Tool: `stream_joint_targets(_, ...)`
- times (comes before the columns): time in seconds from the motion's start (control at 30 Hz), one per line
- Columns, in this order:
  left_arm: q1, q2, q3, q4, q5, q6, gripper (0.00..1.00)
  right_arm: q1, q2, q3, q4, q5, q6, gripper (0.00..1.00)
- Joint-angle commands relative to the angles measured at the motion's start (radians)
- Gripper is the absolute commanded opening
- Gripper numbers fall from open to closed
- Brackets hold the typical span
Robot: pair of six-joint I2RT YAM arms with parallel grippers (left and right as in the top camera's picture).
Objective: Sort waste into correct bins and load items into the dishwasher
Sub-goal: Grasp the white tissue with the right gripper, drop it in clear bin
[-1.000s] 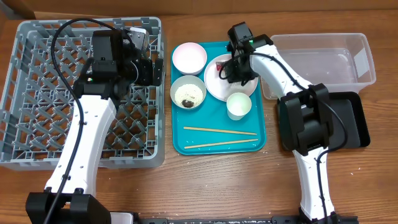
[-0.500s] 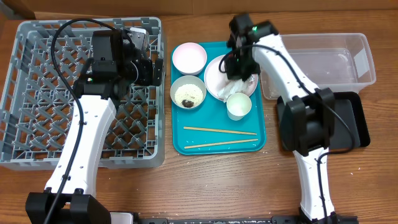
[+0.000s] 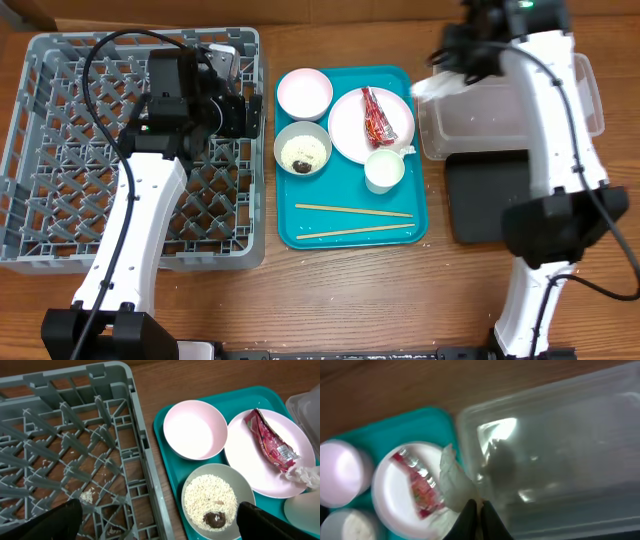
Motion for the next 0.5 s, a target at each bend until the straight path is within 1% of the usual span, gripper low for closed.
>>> stream_joint_targets(0.0,0.001,0.000,0.019,0.003,-0.008,0.008,1.00,-0.066,0.027,-0.111,0.068,0.005,0.077,0.04)
stream_joint_targets(0.03,0.001,0.000,0.019,0.003,-0.008,0.008,1.00,-0.077,0.028,-0.149,0.101,-0.010,0.077,0.04)
stream_joint_targets(0.07,0.001,0.000,0.019,0.003,-0.008,0.008,1.00,-0.091,0.028,-0.215,0.160,-0.034,0.077,0.10)
stream_joint_targets(0.1,0.001,0.000,0.019,0.003,-0.008,0.008,1.00,-0.093,0.028,-0.238,0.183,-0.045,0.076,0.28)
stream_joint_targets(0.13,0.001,0.000,0.019,0.003,-0.008,0.009,1.00,-0.095,0.028,-0.259,0.206,-0.061,0.069,0.41)
stream_joint_targets(0.17,0.001,0.000,0.019,0.003,-0.008,0.008,1.00,-0.095,0.028,-0.267,0.213,-0.080,0.046,0.46)
stream_joint_targets(0.27,0.001,0.000,0.019,0.003,-0.008,0.008,1.00,-0.095,0.021,-0.255,0.217,-0.157,-0.016,0.46)
stream_joint_targets(0.3,0.001,0.000,0.019,0.003,-0.008,0.008,1.00,-0.093,0.018,-0.243,0.217,-0.227,-0.051,0.50)
stream_joint_targets(0.37,0.001,0.000,0.019,0.003,-0.008,0.008,1.00,-0.090,0.006,-0.214,0.217,-0.435,-0.128,0.56)
stream_joint_targets(0.4,0.001,0.000,0.019,0.003,-0.008,0.008,1.00,-0.090,0.002,-0.196,0.224,-0.574,-0.169,0.56)
stream_joint_targets(0.43,0.001,0.000,0.019,0.003,-0.008,0.008,1.00,-0.090,-0.002,-0.183,0.233,-0.692,-0.195,0.54)
stream_joint_targets(0.47,0.001,0.000,0.019,0.003,-0.008,0.008,1.00,-0.089,-0.004,-0.159,0.259,-0.861,-0.209,0.50)
